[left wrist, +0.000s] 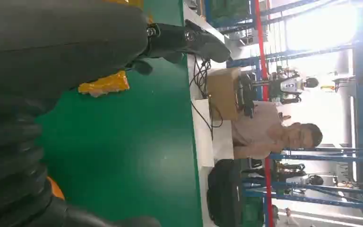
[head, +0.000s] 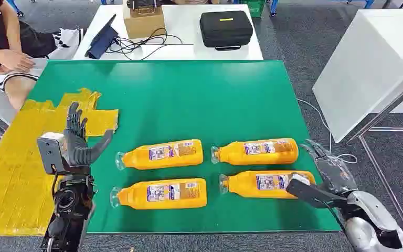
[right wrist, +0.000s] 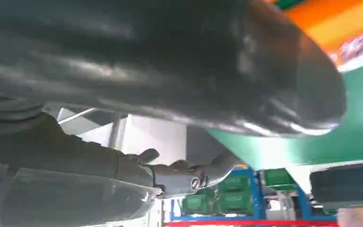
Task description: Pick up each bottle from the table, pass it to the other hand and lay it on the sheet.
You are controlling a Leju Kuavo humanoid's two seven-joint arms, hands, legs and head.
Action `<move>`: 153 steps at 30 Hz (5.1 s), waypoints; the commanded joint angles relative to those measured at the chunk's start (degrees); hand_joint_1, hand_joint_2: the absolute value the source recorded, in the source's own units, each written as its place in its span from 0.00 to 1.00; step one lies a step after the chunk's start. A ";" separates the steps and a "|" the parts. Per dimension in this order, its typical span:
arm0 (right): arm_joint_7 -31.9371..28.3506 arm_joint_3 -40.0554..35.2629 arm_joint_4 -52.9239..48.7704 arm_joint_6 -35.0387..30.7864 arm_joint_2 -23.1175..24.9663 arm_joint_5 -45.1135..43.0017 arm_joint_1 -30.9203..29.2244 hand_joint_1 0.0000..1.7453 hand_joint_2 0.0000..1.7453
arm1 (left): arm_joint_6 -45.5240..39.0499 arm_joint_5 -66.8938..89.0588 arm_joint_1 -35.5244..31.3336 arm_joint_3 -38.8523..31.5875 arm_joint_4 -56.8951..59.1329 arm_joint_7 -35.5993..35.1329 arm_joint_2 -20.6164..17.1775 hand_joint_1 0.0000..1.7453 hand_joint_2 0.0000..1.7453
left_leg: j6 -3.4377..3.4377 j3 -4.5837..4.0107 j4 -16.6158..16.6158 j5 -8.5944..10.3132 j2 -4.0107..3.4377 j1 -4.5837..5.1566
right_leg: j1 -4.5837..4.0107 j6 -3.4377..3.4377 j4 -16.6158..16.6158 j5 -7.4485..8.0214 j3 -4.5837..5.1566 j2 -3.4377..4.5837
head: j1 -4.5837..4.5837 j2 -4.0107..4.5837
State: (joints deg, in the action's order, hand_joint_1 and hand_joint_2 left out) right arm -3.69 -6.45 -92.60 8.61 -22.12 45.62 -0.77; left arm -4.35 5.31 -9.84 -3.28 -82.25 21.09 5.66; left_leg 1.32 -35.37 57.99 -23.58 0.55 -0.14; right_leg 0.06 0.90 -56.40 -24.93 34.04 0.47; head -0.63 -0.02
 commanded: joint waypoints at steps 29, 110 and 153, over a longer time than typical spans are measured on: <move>3.34 -9.20 5.57 -1.26 -1.72 3.08 -2.67 0.00 1.00 | -0.27 -2.06 -1.98 -1.01 6.39 0.37 -0.72 0.00 1.00 | -0.05 0.30 -0.11 -0.07 -0.08 -0.02 | -0.02 0.00 0.13 -0.04 -0.32 0.01 | 0.00 0.00; -0.47 -19.52 20.38 5.70 0.58 3.51 -7.54 1.00 1.00 | 0.37 -1.47 -3.22 -3.93 9.58 -0.76 0.83 0.00 1.00 | -0.07 0.64 -0.11 -0.05 0.04 -0.06 | -0.07 0.00 0.17 -0.07 -0.66 -0.16 | 0.00 0.00; -9.79 -4.54 15.43 -25.01 19.89 -9.92 -7.27 1.00 1.00 | 12.18 -5.45 -7.59 3.95 9.53 -2.11 0.24 0.00 1.00 | -0.04 0.09 0.01 0.02 -0.06 -0.06 | -0.06 -0.01 0.02 0.03 -0.09 -0.02 | 0.00 0.00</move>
State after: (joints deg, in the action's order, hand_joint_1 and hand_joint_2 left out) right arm -10.54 -11.76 -87.56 -13.93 -6.88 37.72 -0.85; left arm 6.06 -1.11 -11.22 -5.55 -75.38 20.98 6.56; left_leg 1.32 -35.30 57.99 -23.57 0.50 -0.16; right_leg 0.05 0.89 -56.41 -24.93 33.99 0.48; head -0.63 -0.02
